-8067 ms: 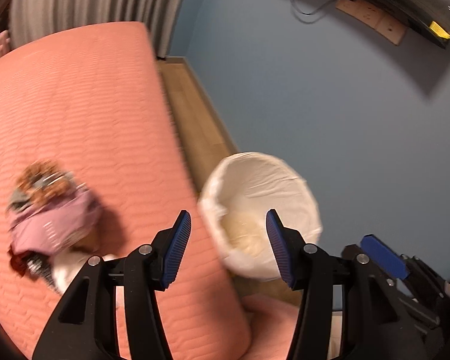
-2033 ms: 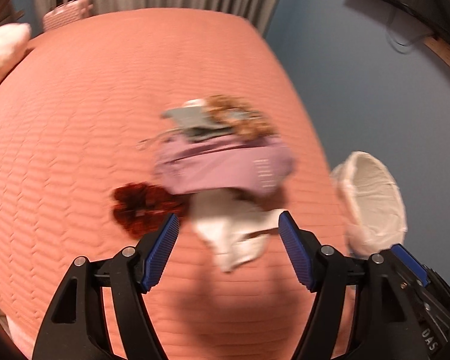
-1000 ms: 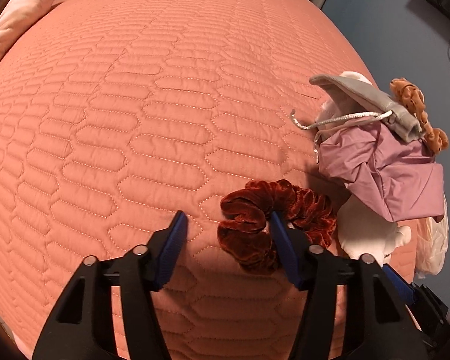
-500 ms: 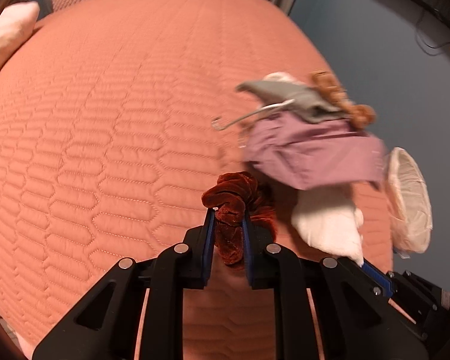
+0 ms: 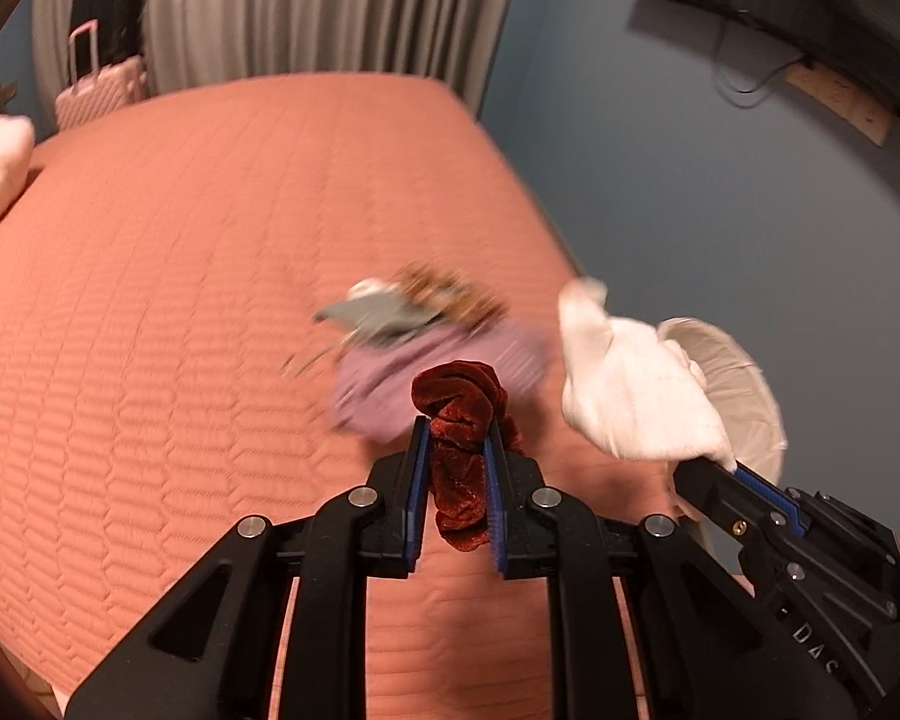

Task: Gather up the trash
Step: 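Carry the red scrunchie and white glove over the wastebasket with both grippers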

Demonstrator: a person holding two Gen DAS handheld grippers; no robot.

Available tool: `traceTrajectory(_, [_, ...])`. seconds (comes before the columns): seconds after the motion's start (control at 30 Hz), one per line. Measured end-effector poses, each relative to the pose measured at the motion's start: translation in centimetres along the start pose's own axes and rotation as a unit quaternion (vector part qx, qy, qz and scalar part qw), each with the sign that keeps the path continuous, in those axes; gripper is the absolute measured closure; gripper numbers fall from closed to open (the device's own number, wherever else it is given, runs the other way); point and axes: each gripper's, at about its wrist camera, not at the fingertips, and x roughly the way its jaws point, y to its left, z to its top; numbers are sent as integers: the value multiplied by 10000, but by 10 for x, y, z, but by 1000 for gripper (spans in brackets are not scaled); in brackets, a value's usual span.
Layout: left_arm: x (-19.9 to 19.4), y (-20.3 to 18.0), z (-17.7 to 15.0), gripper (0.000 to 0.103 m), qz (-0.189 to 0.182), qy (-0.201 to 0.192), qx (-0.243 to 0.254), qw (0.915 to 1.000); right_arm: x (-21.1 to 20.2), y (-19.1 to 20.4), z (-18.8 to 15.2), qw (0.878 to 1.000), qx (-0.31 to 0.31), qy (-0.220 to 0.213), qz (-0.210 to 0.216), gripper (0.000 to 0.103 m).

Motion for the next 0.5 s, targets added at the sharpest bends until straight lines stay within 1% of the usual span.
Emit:
traceTrajectory(0.27, [-11,-52,18,87,-302,-270,420,9983,-50,-46,19,9979,336,-544,-137,97])
traceTrajectory(0.5, [-12,-96,32,87,-527,-362,813,9946,-75,-86,25,9942,619,-790,-379,97])
